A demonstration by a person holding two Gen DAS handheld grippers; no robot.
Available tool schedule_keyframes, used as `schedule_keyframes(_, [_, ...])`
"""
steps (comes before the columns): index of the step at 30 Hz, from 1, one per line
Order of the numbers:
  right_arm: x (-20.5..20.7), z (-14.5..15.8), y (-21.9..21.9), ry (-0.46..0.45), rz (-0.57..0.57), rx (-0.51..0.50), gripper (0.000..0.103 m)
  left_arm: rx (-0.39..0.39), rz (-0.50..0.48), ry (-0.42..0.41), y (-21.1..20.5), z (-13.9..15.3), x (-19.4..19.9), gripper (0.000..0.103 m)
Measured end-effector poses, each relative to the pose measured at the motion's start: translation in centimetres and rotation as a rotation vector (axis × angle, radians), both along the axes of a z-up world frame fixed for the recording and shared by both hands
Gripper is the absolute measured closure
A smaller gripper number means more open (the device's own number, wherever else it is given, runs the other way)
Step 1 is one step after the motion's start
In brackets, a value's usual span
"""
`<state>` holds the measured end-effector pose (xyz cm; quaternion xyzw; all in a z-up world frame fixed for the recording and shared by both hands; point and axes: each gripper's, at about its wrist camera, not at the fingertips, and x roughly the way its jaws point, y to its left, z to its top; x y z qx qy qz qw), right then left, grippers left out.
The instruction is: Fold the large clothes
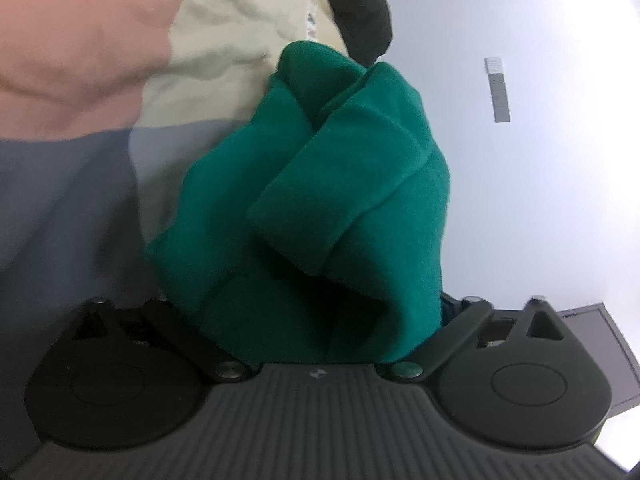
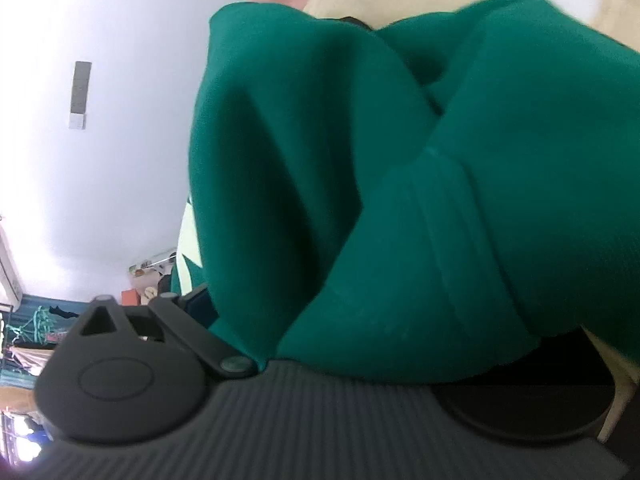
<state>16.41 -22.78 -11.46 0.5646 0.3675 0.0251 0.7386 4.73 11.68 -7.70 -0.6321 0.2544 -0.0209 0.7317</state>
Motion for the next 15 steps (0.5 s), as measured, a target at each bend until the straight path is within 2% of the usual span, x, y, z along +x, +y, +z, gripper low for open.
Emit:
schedule_keyframes(1, [0.3,0.0,0.0,-0.02,0.002,-0.001,0.0,0.016,0.0,-0.004,-0.1,0.1,0.2,0.016])
schedule_keyframes(2, [0.5,0.1,-0.1,-0.049,0.001,0.003,0.012,0.027,-0.004,-0.017,-0.1,0.2,0.4,0.022])
schedule_keyframes(3, [0.6,0.3,-0.3,-0.082,0.005,0.001,0.035,0.033,-0.013,-0.036,-0.2,0.3,0.7,0.029])
schedule_keyframes(6, [1.3,1.4,-0.9,-0.158,0.055,-0.047,0.063,0.078,-0.045,-0.07,-0.7,1.3,1.6,0.04])
schedule_keyframes(9, [1.5,2.9,-1.6,-0.22,0.087,-0.102,0.073,0.112,-0.065,-0.103,-1.3,2.1,2.1,0.046])
schedule_keyframes(15, [0.8,5.3,-4.0,-0.324,0.116,-0.169,0.078,0.151,-0.119,-0.173,-3.4,3.7,4.3,0.049])
